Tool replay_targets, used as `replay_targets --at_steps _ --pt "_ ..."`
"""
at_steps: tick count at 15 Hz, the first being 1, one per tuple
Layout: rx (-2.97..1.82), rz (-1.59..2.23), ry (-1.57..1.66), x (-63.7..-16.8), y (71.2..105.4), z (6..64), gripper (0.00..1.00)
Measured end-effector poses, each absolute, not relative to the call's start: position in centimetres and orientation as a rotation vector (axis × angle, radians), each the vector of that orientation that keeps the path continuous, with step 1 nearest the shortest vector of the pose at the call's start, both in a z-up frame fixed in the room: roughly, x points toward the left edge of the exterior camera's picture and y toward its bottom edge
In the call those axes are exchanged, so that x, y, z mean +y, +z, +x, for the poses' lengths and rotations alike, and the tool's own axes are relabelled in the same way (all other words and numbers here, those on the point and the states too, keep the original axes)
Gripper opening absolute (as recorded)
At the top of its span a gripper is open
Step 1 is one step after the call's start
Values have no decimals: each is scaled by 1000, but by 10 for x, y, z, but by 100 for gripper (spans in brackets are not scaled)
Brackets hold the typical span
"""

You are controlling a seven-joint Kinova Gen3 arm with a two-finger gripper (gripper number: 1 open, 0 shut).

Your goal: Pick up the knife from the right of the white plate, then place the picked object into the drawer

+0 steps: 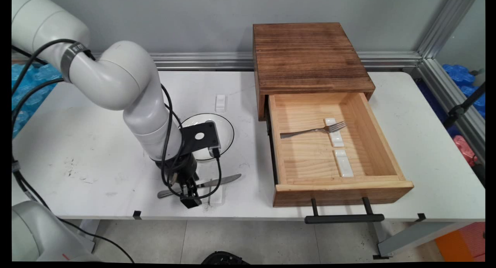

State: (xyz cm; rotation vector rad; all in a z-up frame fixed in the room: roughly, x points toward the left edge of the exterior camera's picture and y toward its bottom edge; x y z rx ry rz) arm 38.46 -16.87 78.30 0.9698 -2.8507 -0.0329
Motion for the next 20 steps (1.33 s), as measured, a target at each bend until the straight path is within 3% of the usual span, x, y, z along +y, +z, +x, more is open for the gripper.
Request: replay_targets --at_steps 13,20 --pt "-2884 950 3 -176 793 391 0" --pt "-2880 933 52 -182 841 385 0"
